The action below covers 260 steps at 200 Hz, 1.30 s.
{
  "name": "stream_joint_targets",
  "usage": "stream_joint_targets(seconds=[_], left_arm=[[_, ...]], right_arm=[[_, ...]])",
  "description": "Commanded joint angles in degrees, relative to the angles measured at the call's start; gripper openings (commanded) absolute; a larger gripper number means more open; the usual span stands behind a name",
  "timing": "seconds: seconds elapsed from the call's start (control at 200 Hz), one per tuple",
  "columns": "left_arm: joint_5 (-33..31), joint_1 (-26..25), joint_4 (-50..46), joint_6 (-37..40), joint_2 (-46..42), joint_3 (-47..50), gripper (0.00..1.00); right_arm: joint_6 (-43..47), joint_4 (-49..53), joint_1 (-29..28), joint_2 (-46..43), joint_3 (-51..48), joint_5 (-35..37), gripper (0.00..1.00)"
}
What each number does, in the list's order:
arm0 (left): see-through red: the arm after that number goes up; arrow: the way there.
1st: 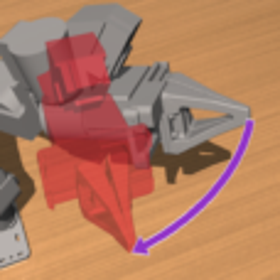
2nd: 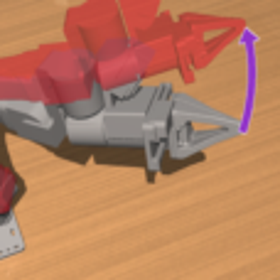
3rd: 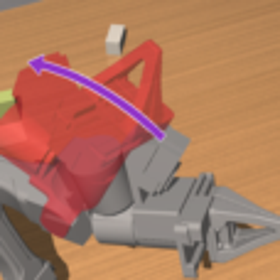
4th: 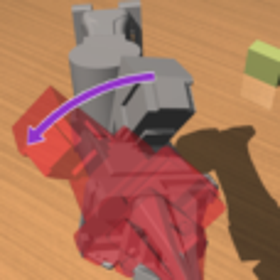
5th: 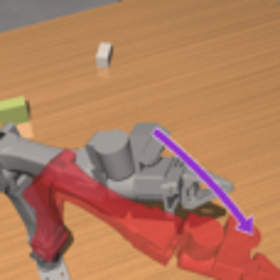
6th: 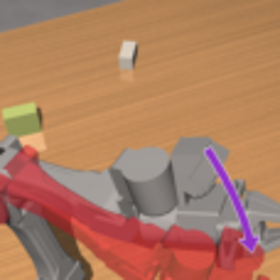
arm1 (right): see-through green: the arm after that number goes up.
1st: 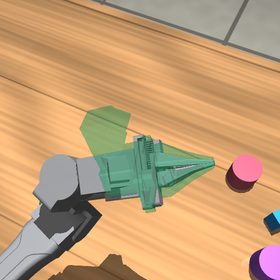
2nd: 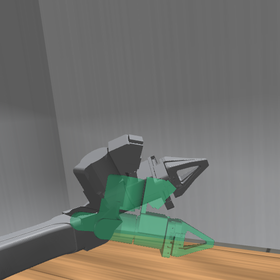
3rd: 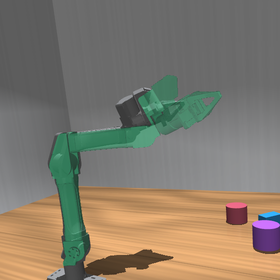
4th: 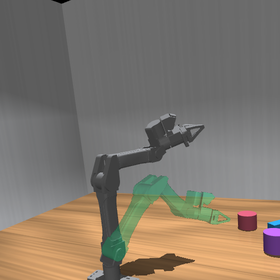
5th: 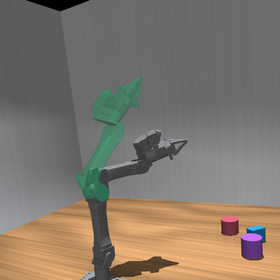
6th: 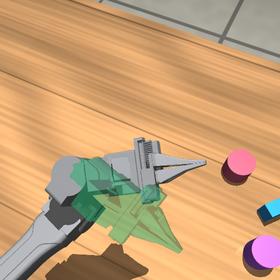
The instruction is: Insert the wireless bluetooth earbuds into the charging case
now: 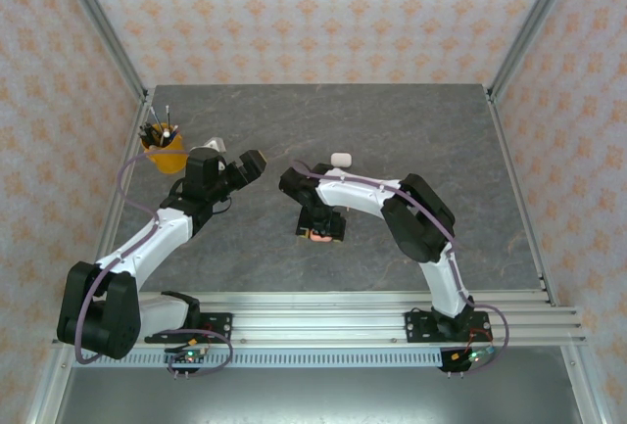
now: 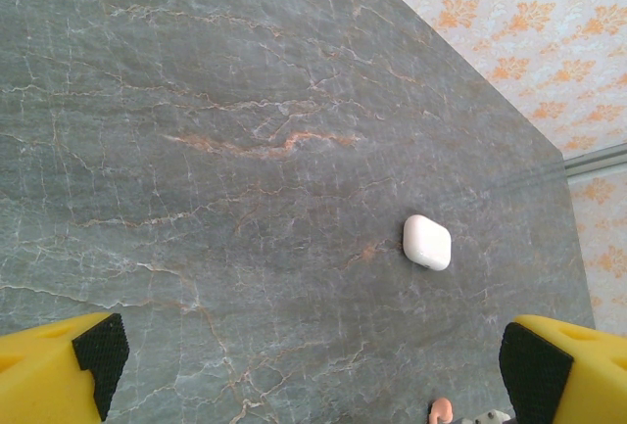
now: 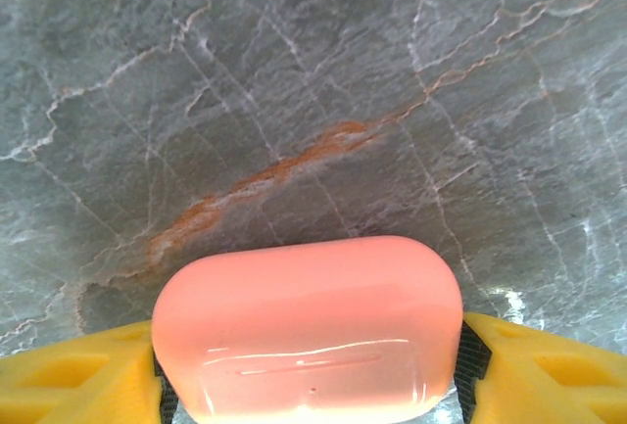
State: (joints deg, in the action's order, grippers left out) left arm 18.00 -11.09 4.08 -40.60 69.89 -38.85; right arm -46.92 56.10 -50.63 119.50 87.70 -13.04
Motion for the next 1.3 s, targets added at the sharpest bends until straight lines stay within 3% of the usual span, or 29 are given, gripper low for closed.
stream_joint_targets(seconds=[0.0, 0.821, 1.296], left_arm=[[0.5, 0.4, 1.1, -0.1, -1.4, 0.8, 1.00], [0.5, 0.4, 1.5, -0.4, -1.4, 1.1, 1.00], [0.5, 0.4, 1.0, -0.2, -1.9, 1.6, 1.00]], right_arm=[[1.4, -0.1, 0.9, 0.3, -0.7, 8.1, 0.72], [3.5, -4.8, 1.4, -1.1, -4.3, 8.5, 0.67], [1.7, -3.7, 1.4, -4.7, -4.8, 8.4, 0.55]])
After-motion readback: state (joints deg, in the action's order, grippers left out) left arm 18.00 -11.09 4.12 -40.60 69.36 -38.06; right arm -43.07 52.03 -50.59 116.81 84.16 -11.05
